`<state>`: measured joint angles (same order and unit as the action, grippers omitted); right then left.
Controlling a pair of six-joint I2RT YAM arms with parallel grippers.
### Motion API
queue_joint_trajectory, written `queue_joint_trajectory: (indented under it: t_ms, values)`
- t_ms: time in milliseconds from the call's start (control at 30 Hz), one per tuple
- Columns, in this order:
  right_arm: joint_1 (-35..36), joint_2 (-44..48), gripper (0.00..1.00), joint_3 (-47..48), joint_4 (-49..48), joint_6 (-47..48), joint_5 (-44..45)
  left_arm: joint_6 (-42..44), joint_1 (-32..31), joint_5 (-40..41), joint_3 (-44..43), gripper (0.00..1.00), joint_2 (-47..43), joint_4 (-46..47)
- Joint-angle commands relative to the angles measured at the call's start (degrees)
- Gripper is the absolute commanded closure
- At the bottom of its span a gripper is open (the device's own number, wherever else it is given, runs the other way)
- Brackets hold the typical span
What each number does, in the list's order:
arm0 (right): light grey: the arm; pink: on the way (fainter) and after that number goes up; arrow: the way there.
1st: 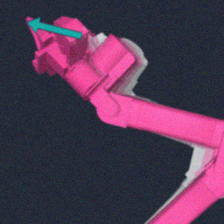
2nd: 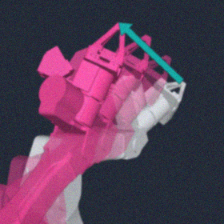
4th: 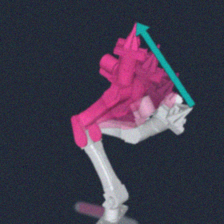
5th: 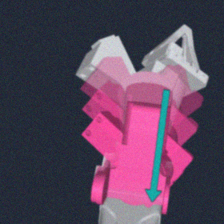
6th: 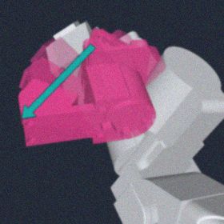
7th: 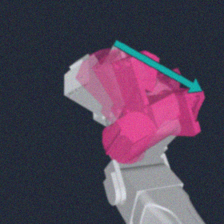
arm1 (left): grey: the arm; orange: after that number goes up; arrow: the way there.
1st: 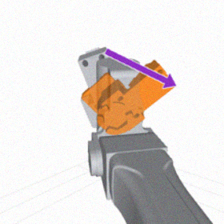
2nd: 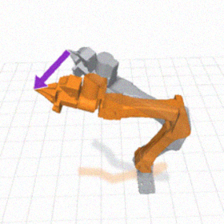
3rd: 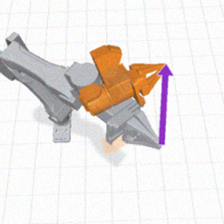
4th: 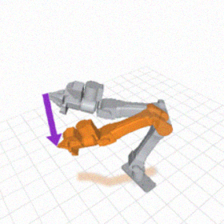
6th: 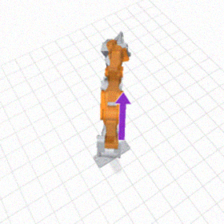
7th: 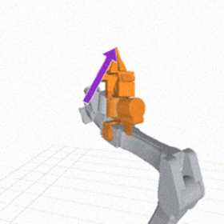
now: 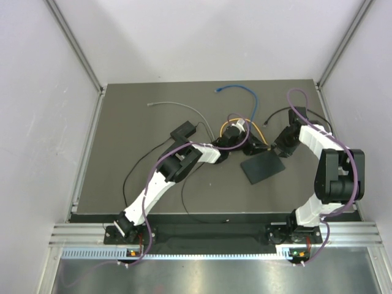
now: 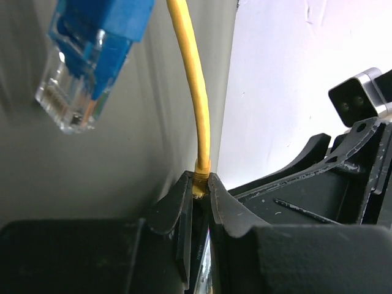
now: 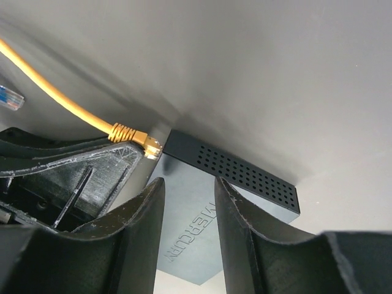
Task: Pull the plug from the switch port
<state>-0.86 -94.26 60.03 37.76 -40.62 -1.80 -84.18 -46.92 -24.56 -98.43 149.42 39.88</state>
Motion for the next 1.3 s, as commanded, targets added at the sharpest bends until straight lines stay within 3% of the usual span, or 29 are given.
queue_joint_trajectory:
  t_ms: [0, 133, 233, 433, 567, 600, 633, 733, 800, 1033, 1267]
  values:
    - [0.42, -5.85, 0.60, -5.98, 2.50, 1.95, 4.79, -7.17, 4.46, 3.29, -1.49, 1.00, -0.62, 4.11]
    - [0.42, -6.02, 0.60, -5.28, 2.67, 2.21, 4.70, 16.88, 3.15, 6.01, -3.69, 1.00, -6.33, -11.90]
    - [0.42, -6.03, 0.60, -4.14, 2.93, 2.74, 3.39, 21.59, 3.15, 5.66, -3.35, 1.00, -6.86, -15.97]
    - [0.42, -3.48, 0.58, -0.18, 6.71, 2.48, 2.95, 13.71, 1.83, 6.80, 7.98, 1.00, -9.15, -4.21]
    - [0.42, -1.46, 0.56, 1.05, 7.86, 3.18, 2.86, 12.02, 1.74, 3.74, 7.21, 1.00, -8.01, -2.88]
    - [0.42, -0.85, 0.55, 1.05, 7.94, 3.44, 3.12, 11.94, 1.91, 3.12, 6.51, 0.96, -7.75, -3.05]
    - [0.42, -0.06, 0.55, 1.05, 8.03, 3.97, 3.38, 11.76, 2.26, 2.50, 5.19, 0.78, -7.22, -3.40]
    - [0.42, 0.48, 0.55, 1.14, 8.91, 4.67, 3.47, 11.85, 2.71, 1.27, 4.48, 0.63, -7.30, -4.98]
    - [0.42, 0.83, 0.54, 1.14, 9.17, 4.76, 3.56, 12.37, 3.06, 1.18, 5.09, 0.60, -8.18, -4.81]
    - [0.42, 0.57, 0.54, 2.90, 9.53, 4.85, 3.47, 12.99, 3.59, -0.75, 6.59, 0.53, -8.97, -3.94]
    - [0.42, 0.48, 0.55, 3.34, 9.79, 5.20, 3.04, 11.50, 2.53, -0.84, 6.50, 0.58, -8.10, -2.44]
